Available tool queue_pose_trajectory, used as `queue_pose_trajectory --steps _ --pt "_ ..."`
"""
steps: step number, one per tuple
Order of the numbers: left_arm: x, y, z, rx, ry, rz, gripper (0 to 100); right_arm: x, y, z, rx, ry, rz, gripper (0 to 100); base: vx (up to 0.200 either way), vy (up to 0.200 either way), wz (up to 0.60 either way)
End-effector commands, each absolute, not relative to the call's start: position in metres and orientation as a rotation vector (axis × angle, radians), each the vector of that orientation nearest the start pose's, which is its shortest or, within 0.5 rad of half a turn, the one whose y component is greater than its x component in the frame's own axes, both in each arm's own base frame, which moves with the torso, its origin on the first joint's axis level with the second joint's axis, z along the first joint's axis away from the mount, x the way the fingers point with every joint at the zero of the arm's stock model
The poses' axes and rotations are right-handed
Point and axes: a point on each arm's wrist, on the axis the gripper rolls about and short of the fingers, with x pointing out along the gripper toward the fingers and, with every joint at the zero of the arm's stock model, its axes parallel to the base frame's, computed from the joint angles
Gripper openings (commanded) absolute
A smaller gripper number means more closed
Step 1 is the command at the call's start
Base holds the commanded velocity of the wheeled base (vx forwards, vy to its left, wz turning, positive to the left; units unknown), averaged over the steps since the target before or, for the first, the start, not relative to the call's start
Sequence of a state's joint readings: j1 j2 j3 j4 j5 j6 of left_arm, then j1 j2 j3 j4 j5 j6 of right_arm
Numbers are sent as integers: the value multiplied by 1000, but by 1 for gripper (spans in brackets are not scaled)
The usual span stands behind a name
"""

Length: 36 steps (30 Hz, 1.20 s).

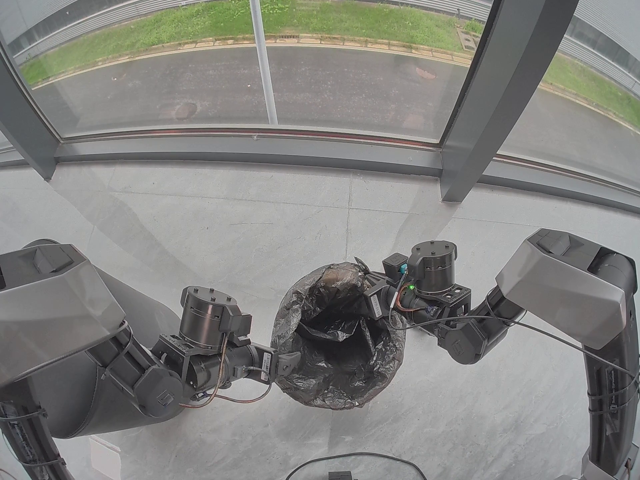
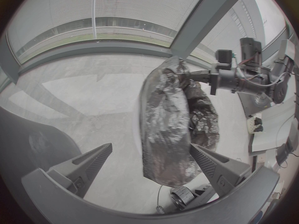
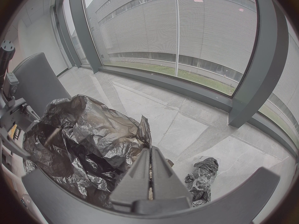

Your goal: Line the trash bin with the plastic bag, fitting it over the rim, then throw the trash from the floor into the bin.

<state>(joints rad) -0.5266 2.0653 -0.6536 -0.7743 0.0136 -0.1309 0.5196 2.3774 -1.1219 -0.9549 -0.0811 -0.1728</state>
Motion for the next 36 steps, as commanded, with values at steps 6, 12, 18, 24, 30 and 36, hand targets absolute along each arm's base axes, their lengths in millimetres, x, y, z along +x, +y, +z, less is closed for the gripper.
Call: queue_pose_trajectory --steps 6,12,18,24,30,36 --pt "299 -163 39 0 630 -343 100 384 218 35 -236 254 457 0 0 0 0" --pt "300 -163 49 -29 576 -325 100 383 217 36 -233 251 456 0 0 0 0" --pt "300 -162 51 -34 565 -324 100 383 217 35 -234 252 456 0 0 0 0" --pt "304 -153 50 -38 564 -283 100 384 218 36 -228 233 455 0 0 0 0" --pt "313 -141 49 -46 560 -243 100 384 218 32 -229 241 456 0 0 0 0" --pt "315 -137 45 -40 571 -231 100 384 218 32 -230 241 456 0 0 0 0"
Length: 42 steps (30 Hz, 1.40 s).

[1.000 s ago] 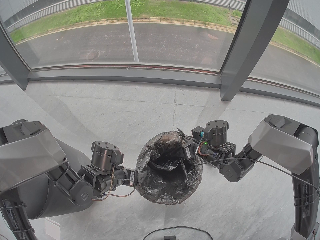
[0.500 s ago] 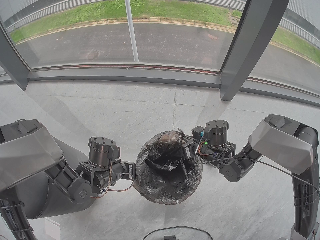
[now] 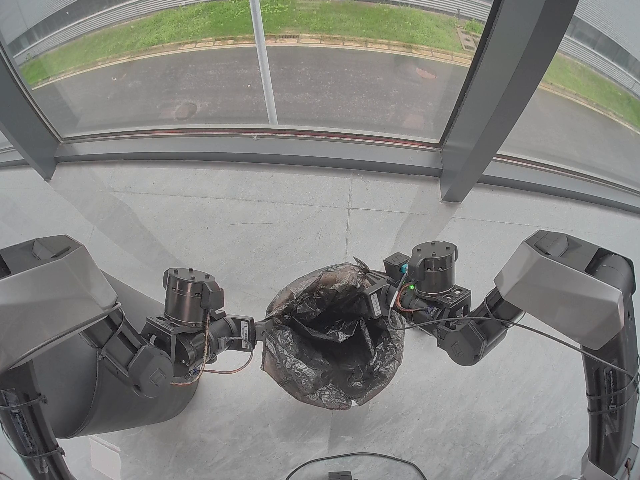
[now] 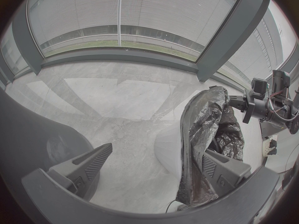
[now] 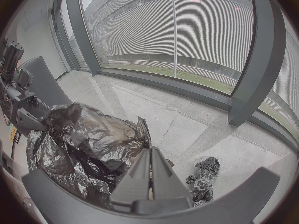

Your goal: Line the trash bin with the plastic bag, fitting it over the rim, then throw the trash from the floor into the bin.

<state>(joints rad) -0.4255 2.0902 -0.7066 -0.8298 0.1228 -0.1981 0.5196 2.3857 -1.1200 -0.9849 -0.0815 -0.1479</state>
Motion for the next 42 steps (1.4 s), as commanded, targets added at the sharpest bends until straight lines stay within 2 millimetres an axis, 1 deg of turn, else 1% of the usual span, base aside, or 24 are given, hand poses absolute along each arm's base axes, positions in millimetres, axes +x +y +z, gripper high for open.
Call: queue_pose_trajectory --steps 1,7,15,24,31,36,37,42 --pt "317 -137 41 -38 580 -228 100 384 218 32 -230 241 456 0 0 0 0" --pt "322 -136 28 -38 579 -220 100 384 218 32 -228 239 457 0 0 0 0" --pt "324 -136 19 -32 594 -219 100 385 218 34 -226 233 457 0 0 0 0" --pt "324 -135 17 -32 598 -217 100 385 219 36 -219 210 454 0 0 0 0" --pt "325 -136 11 -29 615 -216 100 385 218 36 -214 213 455 0 0 0 0" --pt "325 -136 10 -36 619 -218 100 383 218 39 -155 220 448 0 0 0 0" --pt "324 -136 11 -40 619 -219 100 383 218 39 -155 216 449 100 0 0 0" --pt "323 -135 11 -41 621 -219 100 384 219 43 -141 205 463 100 0 0 0"
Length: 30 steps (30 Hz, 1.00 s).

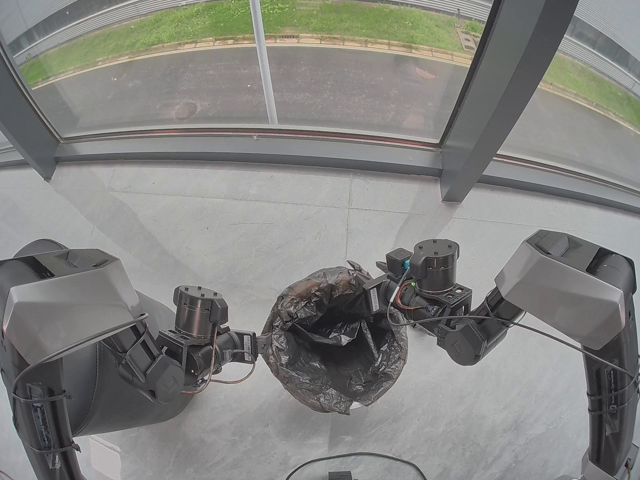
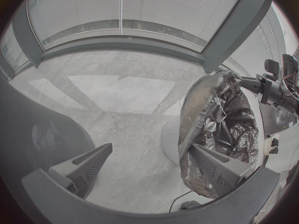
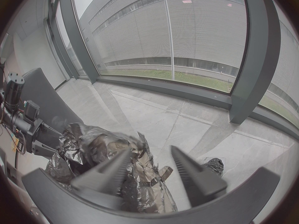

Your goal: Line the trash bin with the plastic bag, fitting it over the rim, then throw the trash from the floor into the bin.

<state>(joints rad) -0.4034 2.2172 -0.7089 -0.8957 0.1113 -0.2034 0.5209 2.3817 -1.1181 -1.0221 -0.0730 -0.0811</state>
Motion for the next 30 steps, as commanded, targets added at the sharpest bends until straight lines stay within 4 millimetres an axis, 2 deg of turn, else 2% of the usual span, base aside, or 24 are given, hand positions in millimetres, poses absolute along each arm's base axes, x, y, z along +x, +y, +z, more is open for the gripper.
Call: queue_pose_trajectory --steps 1,18,22,25,30 --pt "323 -135 11 -41 621 -219 100 384 219 44 -136 203 466 100 0 0 0" --pt "326 -132 -5 -41 648 -207 100 384 217 56 -111 165 453 100 0 0 0" --pt "327 -133 -3 -62 618 -207 100 383 217 61 -92 159 449 100 0 0 0" --pt "329 -131 5 -93 583 -198 100 383 212 71 -77 155 434 100 0 0 0" --pt "334 -123 31 -233 487 -138 100 398 183 64 -67 183 318 100 0 0 0"
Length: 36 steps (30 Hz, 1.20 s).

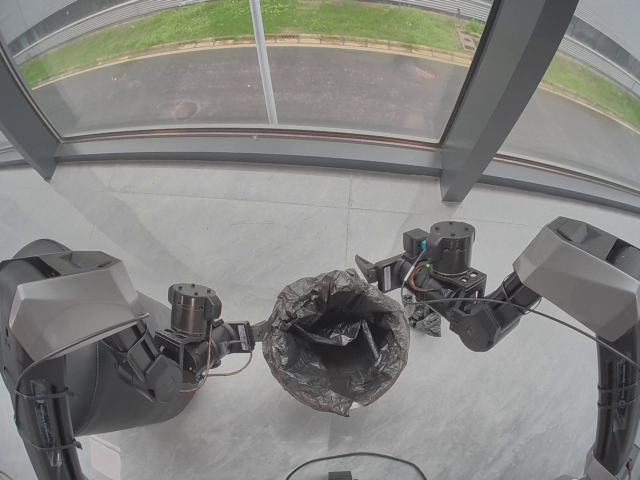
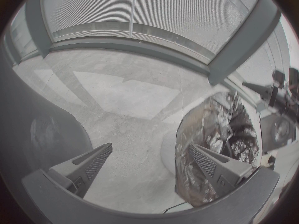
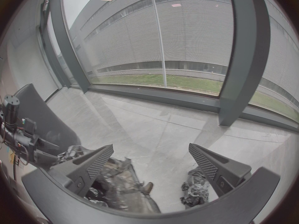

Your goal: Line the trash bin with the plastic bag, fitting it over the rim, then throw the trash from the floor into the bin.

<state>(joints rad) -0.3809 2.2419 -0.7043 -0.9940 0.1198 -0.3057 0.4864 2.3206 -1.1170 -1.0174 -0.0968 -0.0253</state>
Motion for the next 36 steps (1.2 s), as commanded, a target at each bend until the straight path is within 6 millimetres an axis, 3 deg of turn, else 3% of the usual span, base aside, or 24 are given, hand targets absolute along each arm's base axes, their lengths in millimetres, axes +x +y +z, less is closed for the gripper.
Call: queue_pose_trajectory --steps 1,7,13,15,21,26,29,31,32,36 --pt "335 -121 37 -263 460 -111 100 402 176 62 -55 189 289 100 0 0 0" --pt "328 -113 72 -362 302 39 100 419 139 41 -33 258 154 100 0 0 0" --pt "304 -113 104 -376 243 -17 100 424 133 13 -46 418 127 100 0 0 0" --pt "300 -110 113 -384 229 -36 100 425 133 14 -31 419 125 100 0 0 0" --pt "295 -104 123 -402 215 -74 100 412 156 52 -27 389 180 100 0 0 0" --pt "290 -102 132 -408 192 -80 100 414 153 44 -31 416 157 100 0 0 0" --pt "287 -101 137 -412 175 -86 100 407 156 58 14 397 172 100 0 0 0" --pt "287 -101 137 -411 176 -85 100 398 165 75 47 377 210 100 0 0 0" --pt "287 -102 136 -410 180 -88 100 385 184 92 72 356 292 100 0 0 0" --pt "287 -103 134 -407 189 -87 100 353 219 117 105 368 446 100 0 0 0"
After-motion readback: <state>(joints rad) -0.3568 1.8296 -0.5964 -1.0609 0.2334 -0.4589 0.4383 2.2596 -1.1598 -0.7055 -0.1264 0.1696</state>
